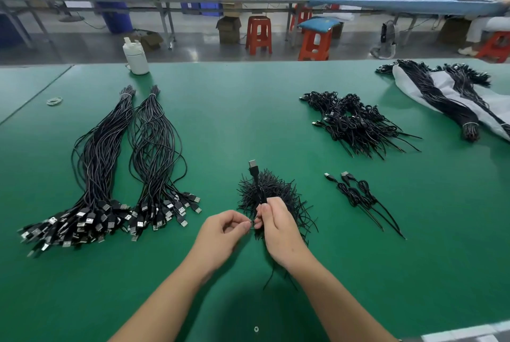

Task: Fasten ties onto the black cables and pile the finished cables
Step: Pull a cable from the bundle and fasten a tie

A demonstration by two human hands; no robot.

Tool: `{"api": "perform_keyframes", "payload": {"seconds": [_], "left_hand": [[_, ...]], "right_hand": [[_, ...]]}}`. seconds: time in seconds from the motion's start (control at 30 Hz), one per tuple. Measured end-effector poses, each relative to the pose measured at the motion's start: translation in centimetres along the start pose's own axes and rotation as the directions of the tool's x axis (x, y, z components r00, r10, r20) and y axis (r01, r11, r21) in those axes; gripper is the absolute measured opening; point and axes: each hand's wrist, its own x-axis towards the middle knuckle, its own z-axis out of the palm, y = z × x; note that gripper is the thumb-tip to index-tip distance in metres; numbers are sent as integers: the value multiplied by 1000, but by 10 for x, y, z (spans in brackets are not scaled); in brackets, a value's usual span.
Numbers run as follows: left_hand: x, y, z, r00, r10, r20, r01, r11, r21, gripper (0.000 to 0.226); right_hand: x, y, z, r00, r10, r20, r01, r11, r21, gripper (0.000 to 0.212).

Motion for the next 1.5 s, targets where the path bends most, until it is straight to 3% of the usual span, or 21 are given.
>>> {"api": "perform_keyframes", "payload": {"seconds": [0.13, 0.23, 0.37, 0.53, 0.67, 0.77, 0.83, 0.9, 0.97, 1.07, 1.23, 1.37, 1.5], "left_hand": [[6, 5, -4, 983, 44, -179, -11, 984, 179, 13], [9, 13, -8, 939, 142, -313, -64, 967, 248, 16], [2, 20, -2, 935, 266, -233, -180, 925, 333, 12], [-6, 19, 3, 912, 371, -172, -269, 862, 430, 13], [-6, 15, 2, 888, 437, -141, -321, 811, 490, 9], [-8, 12, 1, 789, 609, -83, -404, 616, 676, 4], [-8, 7, 2, 634, 773, 27, -496, 380, 781, 8], [-7, 3, 1, 509, 852, 125, -544, 206, 813, 12], [-6, 1, -3, 456, 868, 194, -549, 103, 830, 22], [-4, 6, -12, 433, 847, 308, -601, 17, 799, 40], [-3, 15, -13, 468, 795, 386, -686, 51, 726, 36], [-3, 21, -11, 660, 733, 162, -590, 372, 717, 17], [-5, 29, -3, 823, 560, -101, -415, 712, 566, 18]], "right_hand": [[-1, -1, -2, 1000, 7, 14, -7, 1000, 19, 29], [-4, -3, -6, 992, 7, 128, -8, 1000, 6, 31], [-8, -8, -7, 971, -20, 237, 37, 997, -65, 28], [-6, -3, -8, 979, 3, 203, 24, 991, -130, 24], [-6, 0, -5, 983, 58, 175, -55, 998, -26, 30], [-4, -4, -3, 984, 81, 156, -91, 994, 62, 32], [-4, -7, -2, 985, 112, 135, -128, 985, 119, 33], [-5, -8, -1, 978, 152, 140, -176, 969, 173, 32], [-6, -10, -1, 965, 190, 182, -231, 944, 236, 30], [-6, -13, -5, 942, 220, 254, -284, 926, 250, 31], [-4, -15, -5, 929, 236, 283, -282, 950, 132, 28], [-5, -14, -3, 957, 148, 251, -131, 988, -85, 34], [-8, -16, 3, 981, 30, 190, 13, 975, -220, 26]]}}
